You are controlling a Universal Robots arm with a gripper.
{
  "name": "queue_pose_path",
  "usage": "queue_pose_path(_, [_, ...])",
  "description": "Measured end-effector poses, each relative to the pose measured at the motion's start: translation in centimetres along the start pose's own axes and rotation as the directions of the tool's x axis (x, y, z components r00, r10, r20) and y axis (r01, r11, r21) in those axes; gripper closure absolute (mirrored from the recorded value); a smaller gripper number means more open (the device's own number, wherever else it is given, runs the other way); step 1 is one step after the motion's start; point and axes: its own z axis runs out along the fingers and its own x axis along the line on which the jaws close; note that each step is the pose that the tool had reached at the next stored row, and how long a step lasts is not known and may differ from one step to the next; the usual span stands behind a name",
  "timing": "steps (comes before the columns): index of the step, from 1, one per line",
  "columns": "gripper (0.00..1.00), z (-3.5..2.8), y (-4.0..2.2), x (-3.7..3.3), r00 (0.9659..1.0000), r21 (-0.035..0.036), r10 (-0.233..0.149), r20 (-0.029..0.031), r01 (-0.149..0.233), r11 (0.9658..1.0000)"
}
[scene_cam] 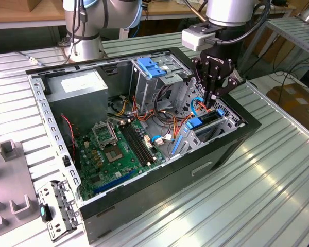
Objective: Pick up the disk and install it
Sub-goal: 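Insert the second disk wire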
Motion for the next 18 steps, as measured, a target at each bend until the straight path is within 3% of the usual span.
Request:
queue_pose_path(6, [0.84,0.03,0.01,0.11,1.0000,0.0009,0.000,0.0018,0.000,1.0000])
queue_pose_path(9, [0.84,0.07,0.01,0.27,0.9999,0.0013,0.001,0.0103,-0.001,1.0000])
queue_pose_path(11, [0.84,0.15,0.04,0.53,0.9998,0.0070,0.003,0.0209,-0.003,1.0000])
queue_pose_path(14, [0.84,0.24,0.22,0.79,0.9996,0.0316,0.007,0.0273,-0.008,0.9995])
queue_pose_path(15, [0.84,0.30,0.30,0.97,0.9994,0.0387,0.009,0.0326,-0.010,0.9992])
queue_pose_path(18, [0.84,0.44,0.48,1.39,0.9986,0.0448,0.011,0.0518,-0.013,0.9989])
